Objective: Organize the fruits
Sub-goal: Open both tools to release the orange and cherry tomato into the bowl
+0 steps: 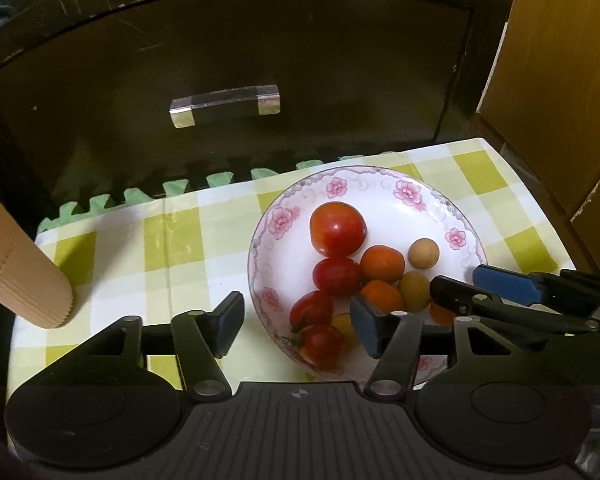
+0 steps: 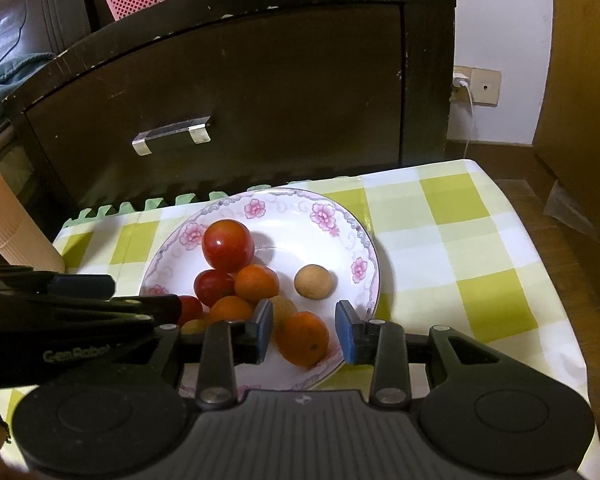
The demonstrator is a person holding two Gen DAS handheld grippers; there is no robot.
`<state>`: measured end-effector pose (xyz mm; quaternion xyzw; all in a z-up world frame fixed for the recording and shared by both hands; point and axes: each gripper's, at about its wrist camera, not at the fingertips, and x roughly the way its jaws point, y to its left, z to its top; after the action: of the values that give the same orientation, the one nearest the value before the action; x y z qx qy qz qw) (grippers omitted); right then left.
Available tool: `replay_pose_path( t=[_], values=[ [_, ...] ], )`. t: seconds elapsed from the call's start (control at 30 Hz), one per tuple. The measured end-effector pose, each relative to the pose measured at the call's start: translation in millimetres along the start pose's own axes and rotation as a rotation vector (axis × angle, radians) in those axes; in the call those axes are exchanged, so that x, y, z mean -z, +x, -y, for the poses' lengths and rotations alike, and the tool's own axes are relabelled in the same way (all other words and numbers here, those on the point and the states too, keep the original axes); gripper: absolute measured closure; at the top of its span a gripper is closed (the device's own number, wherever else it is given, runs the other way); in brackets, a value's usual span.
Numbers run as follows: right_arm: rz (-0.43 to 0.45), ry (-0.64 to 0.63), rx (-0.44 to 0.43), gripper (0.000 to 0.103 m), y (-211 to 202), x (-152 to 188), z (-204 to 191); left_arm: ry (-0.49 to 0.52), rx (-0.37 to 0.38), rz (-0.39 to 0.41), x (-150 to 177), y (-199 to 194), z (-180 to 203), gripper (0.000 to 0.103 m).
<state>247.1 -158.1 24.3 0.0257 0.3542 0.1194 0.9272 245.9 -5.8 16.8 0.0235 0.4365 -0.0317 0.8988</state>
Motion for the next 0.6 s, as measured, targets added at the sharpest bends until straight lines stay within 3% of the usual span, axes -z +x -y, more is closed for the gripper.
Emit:
replay_pose_path(
  t=[0.23,0.6],
  values=[
    [0.01,-0.003,0.0,0.067,-11,2,-2,-0.009,-0.046,0.012,6,-10,-4,0.019],
    [0.026,-0.008,-0.004,0.063,-33,12,-7,-0.006,-0.08,0.023,22,-29,-5,0.012]
  ],
)
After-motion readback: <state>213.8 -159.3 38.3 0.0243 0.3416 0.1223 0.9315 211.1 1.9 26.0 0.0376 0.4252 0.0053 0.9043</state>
